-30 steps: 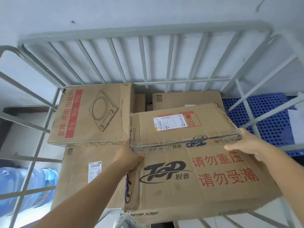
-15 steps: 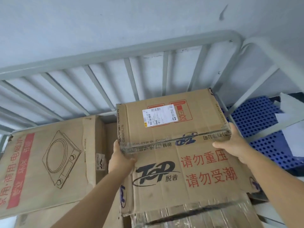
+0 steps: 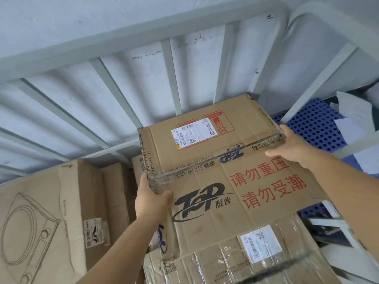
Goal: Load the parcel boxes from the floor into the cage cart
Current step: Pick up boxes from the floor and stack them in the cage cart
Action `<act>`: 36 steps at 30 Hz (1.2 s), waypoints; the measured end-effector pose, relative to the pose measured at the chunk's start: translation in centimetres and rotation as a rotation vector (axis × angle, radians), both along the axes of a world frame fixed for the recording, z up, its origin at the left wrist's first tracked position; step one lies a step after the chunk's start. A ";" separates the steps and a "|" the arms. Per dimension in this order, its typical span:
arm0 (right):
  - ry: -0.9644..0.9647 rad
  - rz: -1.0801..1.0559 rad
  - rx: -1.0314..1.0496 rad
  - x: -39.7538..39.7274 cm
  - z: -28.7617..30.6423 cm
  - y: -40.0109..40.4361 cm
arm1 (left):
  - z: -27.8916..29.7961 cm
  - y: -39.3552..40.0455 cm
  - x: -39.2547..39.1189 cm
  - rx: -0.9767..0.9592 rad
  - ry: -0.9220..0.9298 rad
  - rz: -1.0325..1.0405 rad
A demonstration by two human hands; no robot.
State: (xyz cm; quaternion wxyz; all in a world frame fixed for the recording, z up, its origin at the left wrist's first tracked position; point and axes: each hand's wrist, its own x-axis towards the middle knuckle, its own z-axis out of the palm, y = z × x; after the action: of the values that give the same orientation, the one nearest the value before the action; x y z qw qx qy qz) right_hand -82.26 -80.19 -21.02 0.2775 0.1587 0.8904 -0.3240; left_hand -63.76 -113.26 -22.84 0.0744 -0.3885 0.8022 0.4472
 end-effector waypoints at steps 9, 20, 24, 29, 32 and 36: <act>0.043 0.273 0.350 1.6 -0.1 -1.1 | -0.4 0.1 0.9 -0.054 -0.067 -0.117; 0.088 0.510 0.496 7.8 2.5 -3.5 | 3.5 0.8 1.5 -0.373 -0.204 -0.434; 0.099 0.553 0.449 12.3 4.9 -4.9 | 7.2 1.4 2.9 -0.497 -0.207 -0.652; 0.164 0.597 0.437 17.7 9.8 -5.7 | 13.1 2.9 5.9 -0.574 -0.150 -0.812; 0.205 0.593 0.435 21.0 13.4 -5.9 | 16.6 4.1 8.1 -0.601 -0.108 -0.875; 0.253 0.556 0.438 25.8 18.2 -5.5 | 20.9 5.4 11.5 -0.654 -0.017 -0.952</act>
State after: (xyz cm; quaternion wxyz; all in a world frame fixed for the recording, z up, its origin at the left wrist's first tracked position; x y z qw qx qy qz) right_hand -56.42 -85.72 -2.84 0.2020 -0.0751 0.9749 -0.0553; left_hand -52.25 -107.87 -1.92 0.1498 0.0089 0.9846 0.0902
